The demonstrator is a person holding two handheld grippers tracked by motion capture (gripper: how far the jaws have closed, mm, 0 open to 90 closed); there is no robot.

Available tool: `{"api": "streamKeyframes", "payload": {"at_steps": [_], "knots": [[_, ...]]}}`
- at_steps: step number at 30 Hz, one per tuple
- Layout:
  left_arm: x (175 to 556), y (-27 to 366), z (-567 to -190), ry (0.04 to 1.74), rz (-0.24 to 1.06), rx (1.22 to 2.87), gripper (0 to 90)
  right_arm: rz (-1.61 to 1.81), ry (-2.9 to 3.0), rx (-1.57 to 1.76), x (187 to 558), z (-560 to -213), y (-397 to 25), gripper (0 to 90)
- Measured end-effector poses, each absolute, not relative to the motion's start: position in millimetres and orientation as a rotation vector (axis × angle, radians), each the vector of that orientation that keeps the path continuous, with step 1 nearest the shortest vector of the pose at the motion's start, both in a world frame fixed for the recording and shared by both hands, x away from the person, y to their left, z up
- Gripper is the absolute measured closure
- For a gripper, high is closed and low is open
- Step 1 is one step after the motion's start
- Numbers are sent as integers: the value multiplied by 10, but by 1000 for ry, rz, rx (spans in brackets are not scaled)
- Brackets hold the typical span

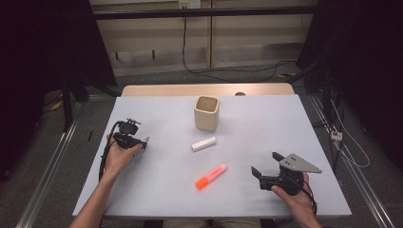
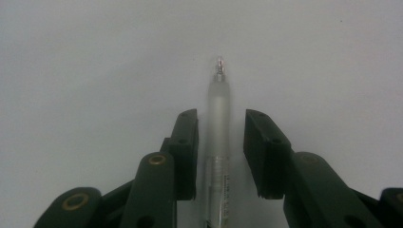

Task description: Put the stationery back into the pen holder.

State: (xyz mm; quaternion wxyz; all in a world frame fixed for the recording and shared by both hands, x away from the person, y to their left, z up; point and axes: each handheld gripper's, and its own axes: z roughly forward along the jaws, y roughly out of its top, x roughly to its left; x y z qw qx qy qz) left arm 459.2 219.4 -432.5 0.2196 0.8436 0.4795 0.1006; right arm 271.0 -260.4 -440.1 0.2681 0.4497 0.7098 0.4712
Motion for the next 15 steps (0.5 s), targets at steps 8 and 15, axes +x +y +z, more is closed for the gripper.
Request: {"api": "streamKeyframes", "payload": {"at_steps": [8, 15], "knots": [[4642, 2211, -4320, 1353, 241, 2344, 711, 1272, 1920, 1201, 2702, -4398, -2604, 61], [4689, 2191, -4305, 1350, 214, 2386, 733, 1269, 1927, 1202, 2713, -4406, -2596, 60]]}}
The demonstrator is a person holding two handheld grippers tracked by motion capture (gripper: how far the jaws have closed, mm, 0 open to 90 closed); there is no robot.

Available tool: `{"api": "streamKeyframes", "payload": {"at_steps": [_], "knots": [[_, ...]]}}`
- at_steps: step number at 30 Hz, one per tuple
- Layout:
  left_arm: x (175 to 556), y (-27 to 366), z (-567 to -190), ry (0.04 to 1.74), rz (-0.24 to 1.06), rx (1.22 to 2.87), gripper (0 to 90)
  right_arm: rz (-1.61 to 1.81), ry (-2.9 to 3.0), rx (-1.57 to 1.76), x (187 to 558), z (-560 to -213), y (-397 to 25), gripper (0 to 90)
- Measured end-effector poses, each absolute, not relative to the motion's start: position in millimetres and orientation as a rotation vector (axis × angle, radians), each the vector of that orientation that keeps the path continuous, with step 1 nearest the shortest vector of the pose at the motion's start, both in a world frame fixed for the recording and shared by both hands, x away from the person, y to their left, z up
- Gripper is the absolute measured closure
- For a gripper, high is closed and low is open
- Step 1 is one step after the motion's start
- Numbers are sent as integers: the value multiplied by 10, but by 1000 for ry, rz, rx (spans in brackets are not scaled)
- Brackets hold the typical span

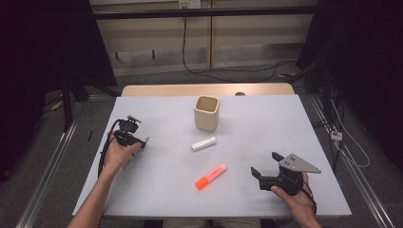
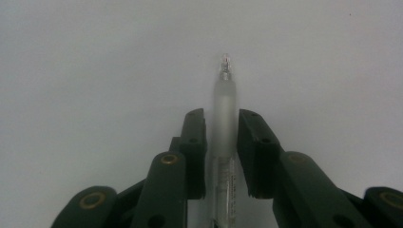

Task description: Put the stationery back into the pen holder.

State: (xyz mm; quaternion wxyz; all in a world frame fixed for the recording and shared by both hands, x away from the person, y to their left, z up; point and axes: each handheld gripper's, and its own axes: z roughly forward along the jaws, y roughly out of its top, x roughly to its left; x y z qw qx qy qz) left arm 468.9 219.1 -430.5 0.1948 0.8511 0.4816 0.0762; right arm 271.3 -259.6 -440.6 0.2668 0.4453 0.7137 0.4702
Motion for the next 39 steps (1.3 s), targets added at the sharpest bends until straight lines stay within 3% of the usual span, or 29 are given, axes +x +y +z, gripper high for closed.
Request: {"api": "streamKeyframes", "payload": {"at_steps": [7, 16, 31, 39], "knots": [[4725, 2190, -4298, 1346, 190, 2407, 795, 1268, 1924, 1202, 2714, -4406, -2601, 60], [4717, 2189, -4287, 1340, 200, 2415, 806, 1271, 1918, 1205, 2708, -4401, -2609, 60], [4668, 2225, -4215, 1315, 214, 2326, 807, 1269, 1917, 1210, 2719, -4409, -2612, 60], [4608, 2219, -4101, 1257, 257, 2192, 806, 1270, 1910, 1212, 2714, -4404, -2621, 60]]}}
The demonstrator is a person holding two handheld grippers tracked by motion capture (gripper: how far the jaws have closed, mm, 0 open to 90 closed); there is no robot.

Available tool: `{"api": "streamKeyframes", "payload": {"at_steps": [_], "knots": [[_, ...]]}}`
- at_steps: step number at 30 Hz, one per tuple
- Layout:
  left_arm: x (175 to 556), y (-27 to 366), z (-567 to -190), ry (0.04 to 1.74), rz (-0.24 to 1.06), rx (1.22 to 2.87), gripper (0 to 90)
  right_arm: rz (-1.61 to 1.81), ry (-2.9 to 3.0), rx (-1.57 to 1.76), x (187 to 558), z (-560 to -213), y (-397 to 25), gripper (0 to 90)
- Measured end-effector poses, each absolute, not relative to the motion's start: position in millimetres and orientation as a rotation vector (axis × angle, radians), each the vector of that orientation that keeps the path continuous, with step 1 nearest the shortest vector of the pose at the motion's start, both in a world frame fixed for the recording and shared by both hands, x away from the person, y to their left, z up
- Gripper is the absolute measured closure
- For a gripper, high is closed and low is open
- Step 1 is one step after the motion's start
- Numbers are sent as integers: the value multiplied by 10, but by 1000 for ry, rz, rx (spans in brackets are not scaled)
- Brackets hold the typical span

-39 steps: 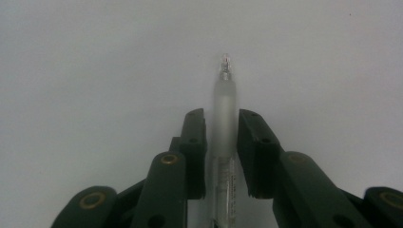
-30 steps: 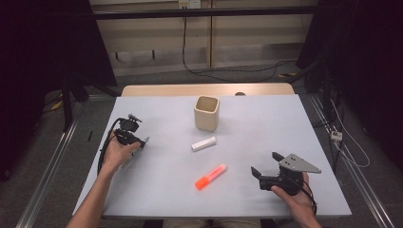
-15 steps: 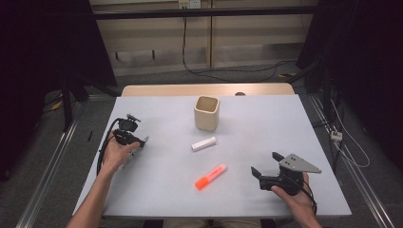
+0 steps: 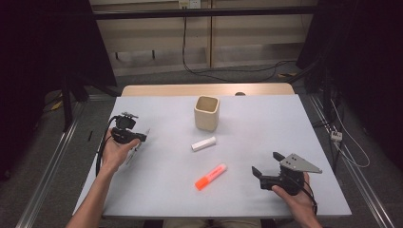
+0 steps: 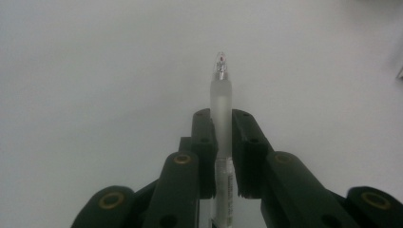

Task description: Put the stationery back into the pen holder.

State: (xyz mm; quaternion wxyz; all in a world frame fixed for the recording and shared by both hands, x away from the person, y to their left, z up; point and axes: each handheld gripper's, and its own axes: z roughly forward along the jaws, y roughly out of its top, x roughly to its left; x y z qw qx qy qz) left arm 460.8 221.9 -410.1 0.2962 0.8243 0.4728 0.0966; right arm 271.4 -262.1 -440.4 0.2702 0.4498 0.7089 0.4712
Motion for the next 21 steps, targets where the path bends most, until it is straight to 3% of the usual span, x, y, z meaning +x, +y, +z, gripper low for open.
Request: {"api": "streamKeyframes", "payload": {"at_steps": [21], "knots": [[4417, 2149, -3879, 1099, 440, 1955, 806, 1270, 1907, 1211, 2716, -4399, -2620, 60]]}}
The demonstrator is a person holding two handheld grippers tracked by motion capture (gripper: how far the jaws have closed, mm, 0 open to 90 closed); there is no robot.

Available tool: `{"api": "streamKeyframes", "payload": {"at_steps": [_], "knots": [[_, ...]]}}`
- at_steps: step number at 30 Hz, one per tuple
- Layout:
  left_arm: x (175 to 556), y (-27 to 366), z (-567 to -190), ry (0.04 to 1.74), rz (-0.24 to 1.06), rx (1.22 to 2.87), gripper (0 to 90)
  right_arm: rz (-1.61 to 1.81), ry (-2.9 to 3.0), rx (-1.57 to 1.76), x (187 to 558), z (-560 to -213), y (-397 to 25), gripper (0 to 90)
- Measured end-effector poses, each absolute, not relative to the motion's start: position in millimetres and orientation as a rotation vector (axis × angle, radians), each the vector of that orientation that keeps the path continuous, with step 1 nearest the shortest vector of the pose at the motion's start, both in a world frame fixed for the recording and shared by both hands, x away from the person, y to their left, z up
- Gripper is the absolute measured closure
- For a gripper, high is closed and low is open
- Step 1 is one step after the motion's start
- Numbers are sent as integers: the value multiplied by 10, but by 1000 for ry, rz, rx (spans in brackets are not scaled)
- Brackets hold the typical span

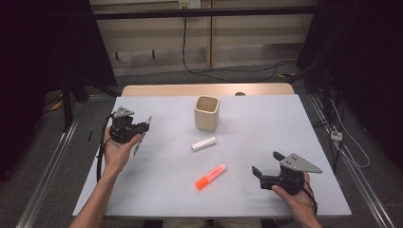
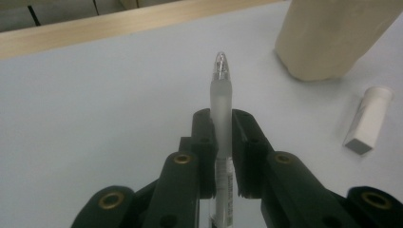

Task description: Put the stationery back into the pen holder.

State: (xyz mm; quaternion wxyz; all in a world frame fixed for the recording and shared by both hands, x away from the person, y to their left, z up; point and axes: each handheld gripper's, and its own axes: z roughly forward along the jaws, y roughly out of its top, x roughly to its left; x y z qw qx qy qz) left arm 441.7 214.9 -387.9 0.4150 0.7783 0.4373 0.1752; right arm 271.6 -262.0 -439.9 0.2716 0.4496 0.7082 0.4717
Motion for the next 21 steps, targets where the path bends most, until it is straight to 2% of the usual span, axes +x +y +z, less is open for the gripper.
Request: {"api": "streamKeyframes", "payload": {"at_steps": [7, 21], "knots": [[4386, 2100, -3811, 1051, 430, 1860, 806, 1270, 1905, 1214, 2730, -4407, -2629, 60], [4346, 1814, -3657, 945, 503, 1807, 806, 1263, 1903, 1225, 2738, -4415, -2638, 58]]}}
